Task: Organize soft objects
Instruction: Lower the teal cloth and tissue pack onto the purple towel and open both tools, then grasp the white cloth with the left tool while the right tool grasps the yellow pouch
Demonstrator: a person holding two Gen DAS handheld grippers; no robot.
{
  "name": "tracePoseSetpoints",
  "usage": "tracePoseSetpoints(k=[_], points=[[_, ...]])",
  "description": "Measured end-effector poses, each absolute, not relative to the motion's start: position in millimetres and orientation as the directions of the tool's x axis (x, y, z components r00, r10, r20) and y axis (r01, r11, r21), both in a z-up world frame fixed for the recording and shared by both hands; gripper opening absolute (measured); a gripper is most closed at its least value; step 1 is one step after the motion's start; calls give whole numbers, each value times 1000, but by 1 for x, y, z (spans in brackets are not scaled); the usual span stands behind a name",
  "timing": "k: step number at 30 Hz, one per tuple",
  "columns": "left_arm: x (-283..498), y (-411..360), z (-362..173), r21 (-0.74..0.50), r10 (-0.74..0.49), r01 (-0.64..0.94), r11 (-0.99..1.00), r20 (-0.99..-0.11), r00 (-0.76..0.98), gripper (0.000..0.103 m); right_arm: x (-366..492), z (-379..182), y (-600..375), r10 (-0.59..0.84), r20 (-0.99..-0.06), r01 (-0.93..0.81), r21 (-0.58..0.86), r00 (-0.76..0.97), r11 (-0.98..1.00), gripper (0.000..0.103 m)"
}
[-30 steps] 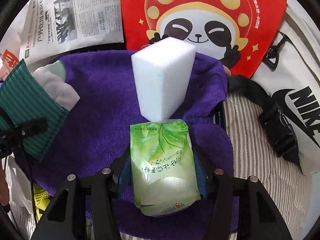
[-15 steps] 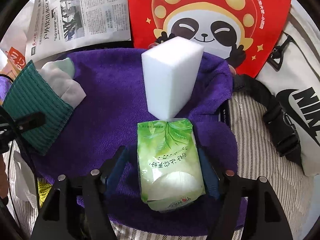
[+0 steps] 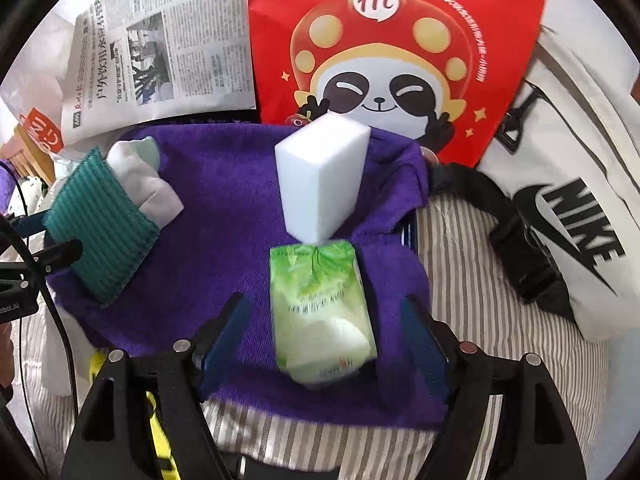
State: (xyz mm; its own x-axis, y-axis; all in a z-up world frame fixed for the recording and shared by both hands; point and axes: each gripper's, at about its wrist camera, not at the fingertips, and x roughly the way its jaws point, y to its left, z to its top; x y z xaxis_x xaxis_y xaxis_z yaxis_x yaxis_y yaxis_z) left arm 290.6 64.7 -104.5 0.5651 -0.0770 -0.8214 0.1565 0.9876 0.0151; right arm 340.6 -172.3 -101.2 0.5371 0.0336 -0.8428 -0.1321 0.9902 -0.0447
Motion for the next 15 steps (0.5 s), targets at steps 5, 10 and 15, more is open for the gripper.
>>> tracePoseSetpoints(k=[5, 10, 15], points=[[262, 79, -90, 13, -67, 130, 991, -809, 585, 77, 321, -91, -178, 34, -845, -115, -32, 534, 993, 77], [220, 98, -84, -85, -139, 117, 989, -787, 601, 85, 283, -75, -187, 36, -837, -79, -9, 546, 997, 77], [194, 111, -102, -193, -207, 86, 978, -793, 574, 86, 252, -64, -194, 96, -821, -60, 75, 563, 995, 78]])
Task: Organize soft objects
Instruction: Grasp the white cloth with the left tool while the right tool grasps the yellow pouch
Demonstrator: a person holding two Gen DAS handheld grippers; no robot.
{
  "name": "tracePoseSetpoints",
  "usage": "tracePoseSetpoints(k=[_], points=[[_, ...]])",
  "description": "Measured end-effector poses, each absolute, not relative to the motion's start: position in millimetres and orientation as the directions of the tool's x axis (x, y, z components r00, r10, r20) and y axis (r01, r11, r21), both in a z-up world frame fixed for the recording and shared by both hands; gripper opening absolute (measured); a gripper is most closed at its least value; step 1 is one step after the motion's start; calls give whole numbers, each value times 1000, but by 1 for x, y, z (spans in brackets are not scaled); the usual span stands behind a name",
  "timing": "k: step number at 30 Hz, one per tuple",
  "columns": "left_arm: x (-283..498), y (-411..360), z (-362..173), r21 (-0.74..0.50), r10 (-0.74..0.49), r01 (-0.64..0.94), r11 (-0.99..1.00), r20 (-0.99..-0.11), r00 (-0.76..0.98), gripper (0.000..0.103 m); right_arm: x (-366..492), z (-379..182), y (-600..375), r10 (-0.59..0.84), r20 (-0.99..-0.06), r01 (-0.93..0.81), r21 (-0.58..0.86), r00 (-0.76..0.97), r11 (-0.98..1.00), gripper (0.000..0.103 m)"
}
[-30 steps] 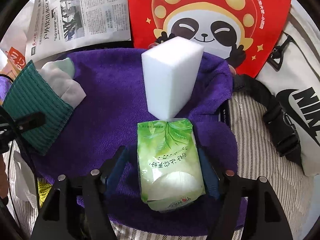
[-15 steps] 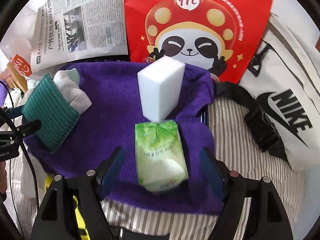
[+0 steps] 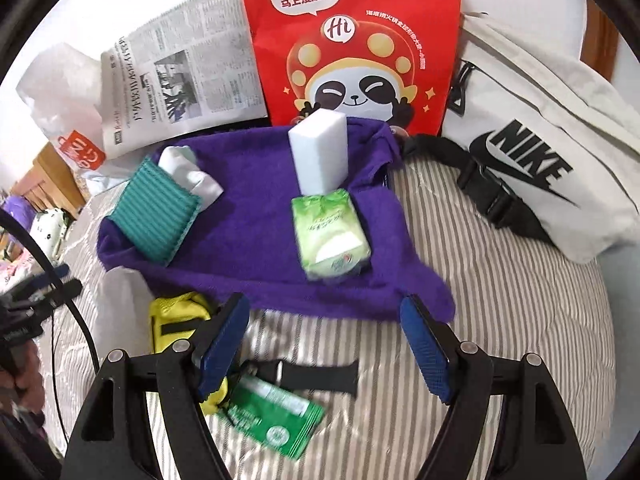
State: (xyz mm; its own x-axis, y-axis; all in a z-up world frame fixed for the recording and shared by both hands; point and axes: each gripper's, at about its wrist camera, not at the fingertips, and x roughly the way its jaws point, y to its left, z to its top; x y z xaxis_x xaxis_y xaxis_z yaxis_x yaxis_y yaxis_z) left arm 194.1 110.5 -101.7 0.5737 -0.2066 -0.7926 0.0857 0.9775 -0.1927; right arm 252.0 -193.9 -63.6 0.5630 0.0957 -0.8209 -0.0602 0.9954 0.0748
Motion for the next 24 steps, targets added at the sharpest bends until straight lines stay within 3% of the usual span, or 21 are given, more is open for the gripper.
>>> tracePoseSetpoints(k=[5, 12, 17, 18, 20, 21, 22, 23, 24], points=[[184, 97, -135, -142, -155, 66, 988, -837, 525, 86, 237, -66, -190, 122, -824, -66, 103, 553, 993, 78], [197, 74, -151, -237, -254, 99, 966, -824, 506, 86, 224, -72, -184, 152, -830, -86, 126, 536, 988, 78], [203, 52, -151, -141, -172, 100, 985, -836, 521, 83, 216, -71, -186, 170, -827, -86, 146, 535, 985, 78], [203, 49, -151, -131, -165, 102, 986, -837, 523, 78, 215, -71, -186, 169, -827, -85, 146, 536, 986, 78], [203, 43, -151, -79, -123, 105, 991, -838, 532, 40, 213, -72, -187, 175, -826, -86, 152, 536, 985, 78], [201, 42, -150, -57, -106, 107, 993, -835, 539, 32, 213, -72, -187, 177, -827, -87, 155, 534, 984, 78], [200, 43, -150, -60, -117, 123, 991, -835, 538, 16, 212, -74, -187, 176, -829, -85, 155, 530, 984, 78], [198, 46, -149, -93, -152, 137, 986, -834, 530, 9, 212, -74, -187, 175, -831, -83, 154, 528, 985, 78], [195, 50, -147, -127, -183, 141, 982, -830, 527, 9, 212, -75, -188, 175, -832, -84, 155, 526, 984, 78]])
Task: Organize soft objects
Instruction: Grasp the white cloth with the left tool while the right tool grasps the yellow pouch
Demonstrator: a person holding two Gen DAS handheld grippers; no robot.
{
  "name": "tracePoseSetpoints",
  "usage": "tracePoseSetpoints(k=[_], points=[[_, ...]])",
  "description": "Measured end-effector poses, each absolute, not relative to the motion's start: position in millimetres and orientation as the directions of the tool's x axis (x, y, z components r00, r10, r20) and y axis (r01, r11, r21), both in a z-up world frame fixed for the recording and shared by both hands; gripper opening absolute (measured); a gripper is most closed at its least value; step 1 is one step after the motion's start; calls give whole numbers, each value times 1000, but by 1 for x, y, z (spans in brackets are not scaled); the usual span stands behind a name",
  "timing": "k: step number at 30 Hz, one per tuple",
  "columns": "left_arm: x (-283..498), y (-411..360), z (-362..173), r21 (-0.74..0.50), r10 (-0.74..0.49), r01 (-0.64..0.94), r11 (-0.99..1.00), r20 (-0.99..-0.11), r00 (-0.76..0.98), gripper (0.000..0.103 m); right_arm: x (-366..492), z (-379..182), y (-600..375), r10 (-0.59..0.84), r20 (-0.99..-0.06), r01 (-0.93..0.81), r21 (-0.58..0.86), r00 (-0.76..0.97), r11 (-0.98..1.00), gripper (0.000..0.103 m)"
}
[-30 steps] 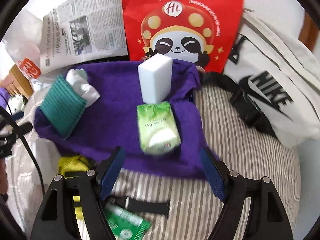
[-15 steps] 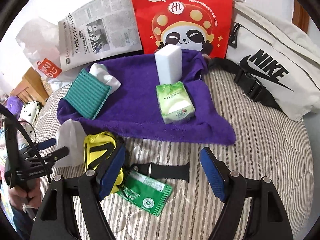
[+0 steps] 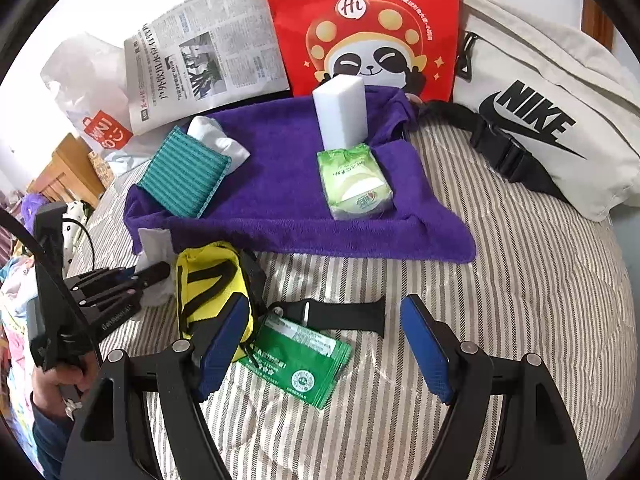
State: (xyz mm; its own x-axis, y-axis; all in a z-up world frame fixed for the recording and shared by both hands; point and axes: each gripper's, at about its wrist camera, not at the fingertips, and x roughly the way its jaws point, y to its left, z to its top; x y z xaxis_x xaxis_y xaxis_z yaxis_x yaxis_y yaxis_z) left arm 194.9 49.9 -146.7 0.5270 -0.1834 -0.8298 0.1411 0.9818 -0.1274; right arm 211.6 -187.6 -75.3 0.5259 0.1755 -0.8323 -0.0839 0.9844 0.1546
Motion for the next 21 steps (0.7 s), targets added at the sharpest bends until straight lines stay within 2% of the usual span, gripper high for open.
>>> tracePoseSetpoints(k=[9, 14, 17, 21], points=[[149, 81, -124, -88, -130, 102, 991, -819, 559, 9, 202, -79, -195, 174, -836, -84, 152, 521, 985, 78], [143, 86, -149, -36, -72, 79, 996, -850, 522, 9, 195, -84, -194, 202, -835, -99, 177, 511, 979, 78], [141, 86, -152, -43, -75, 71, 997, -828, 556, 10, 193, -93, -187, 218, -844, -120, 182, 490, 976, 78], [140, 85, -155, -37, -72, 73, 997, -808, 584, 10, 188, -104, -178, 170, -859, -142, 114, 483, 983, 78]])
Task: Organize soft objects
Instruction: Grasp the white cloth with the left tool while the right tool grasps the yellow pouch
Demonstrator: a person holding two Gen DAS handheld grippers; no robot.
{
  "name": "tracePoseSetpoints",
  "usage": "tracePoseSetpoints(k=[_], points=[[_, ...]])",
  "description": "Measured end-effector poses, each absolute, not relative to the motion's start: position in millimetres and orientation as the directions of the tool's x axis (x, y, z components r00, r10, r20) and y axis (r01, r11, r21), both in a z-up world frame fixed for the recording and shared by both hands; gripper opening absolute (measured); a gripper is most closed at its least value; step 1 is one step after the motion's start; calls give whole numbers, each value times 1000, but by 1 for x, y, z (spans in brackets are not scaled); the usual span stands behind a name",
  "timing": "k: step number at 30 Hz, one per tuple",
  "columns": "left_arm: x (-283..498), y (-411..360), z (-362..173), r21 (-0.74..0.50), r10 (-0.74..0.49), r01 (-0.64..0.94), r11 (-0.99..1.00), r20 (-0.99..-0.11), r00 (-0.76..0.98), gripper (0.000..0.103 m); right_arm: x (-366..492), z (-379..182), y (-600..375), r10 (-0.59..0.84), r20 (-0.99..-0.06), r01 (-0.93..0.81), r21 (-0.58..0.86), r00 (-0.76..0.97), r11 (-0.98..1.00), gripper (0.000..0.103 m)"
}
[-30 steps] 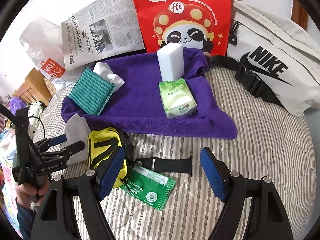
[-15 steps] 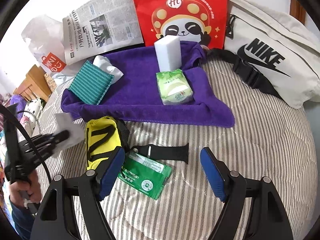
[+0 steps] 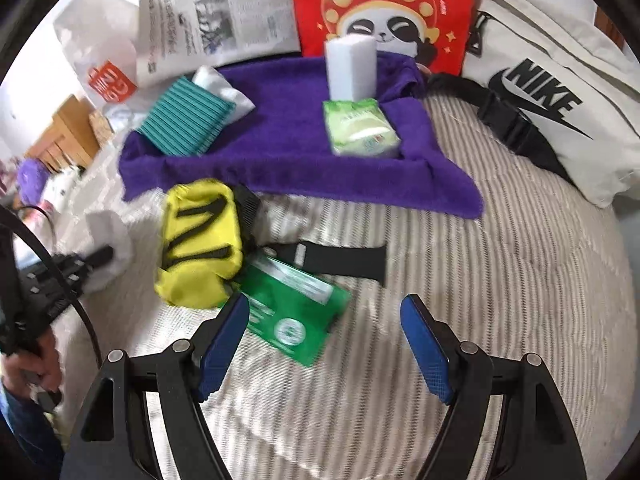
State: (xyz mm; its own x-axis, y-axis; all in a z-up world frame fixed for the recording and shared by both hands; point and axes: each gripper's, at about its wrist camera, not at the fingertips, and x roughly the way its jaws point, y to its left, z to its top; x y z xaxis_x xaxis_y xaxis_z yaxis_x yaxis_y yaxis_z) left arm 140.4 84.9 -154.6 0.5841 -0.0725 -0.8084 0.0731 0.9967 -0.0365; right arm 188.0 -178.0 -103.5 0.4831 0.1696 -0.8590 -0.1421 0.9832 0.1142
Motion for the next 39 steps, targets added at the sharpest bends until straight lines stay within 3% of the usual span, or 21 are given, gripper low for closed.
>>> tracePoseSetpoints(k=[4, 9, 13, 20, 32, 37, 39], points=[[137, 87, -155, -57, -84, 64, 996, -781, 619, 10, 191, -113, -188, 97, -874, -98, 57, 476, 994, 78], [135, 87, -154, -58, -77, 50, 997, -768, 635, 11, 192, -107, -190, 244, -845, -100, 223, 476, 970, 78], [136, 90, -154, -87, -100, 52, 995, -766, 635, 11, 196, -100, -159, 319, -815, -189, 258, 484, 947, 78], [136, 101, -156, -170, -165, 53, 984, -755, 634, 11, 215, -113, -112, 309, -844, -307, 182, 439, 934, 78], [137, 100, -157, -153, -152, 54, 987, -758, 635, 11, 229, -130, -85, 290, -874, -385, 131, 390, 913, 86], [138, 101, -157, -158, -157, 56, 986, -757, 634, 11, 235, -140, -68, 241, -887, -407, 67, 393, 911, 86], [138, 100, -156, -149, -151, 57, 987, -758, 635, 11, 237, -143, -64, 218, -887, -409, 36, 408, 912, 81]])
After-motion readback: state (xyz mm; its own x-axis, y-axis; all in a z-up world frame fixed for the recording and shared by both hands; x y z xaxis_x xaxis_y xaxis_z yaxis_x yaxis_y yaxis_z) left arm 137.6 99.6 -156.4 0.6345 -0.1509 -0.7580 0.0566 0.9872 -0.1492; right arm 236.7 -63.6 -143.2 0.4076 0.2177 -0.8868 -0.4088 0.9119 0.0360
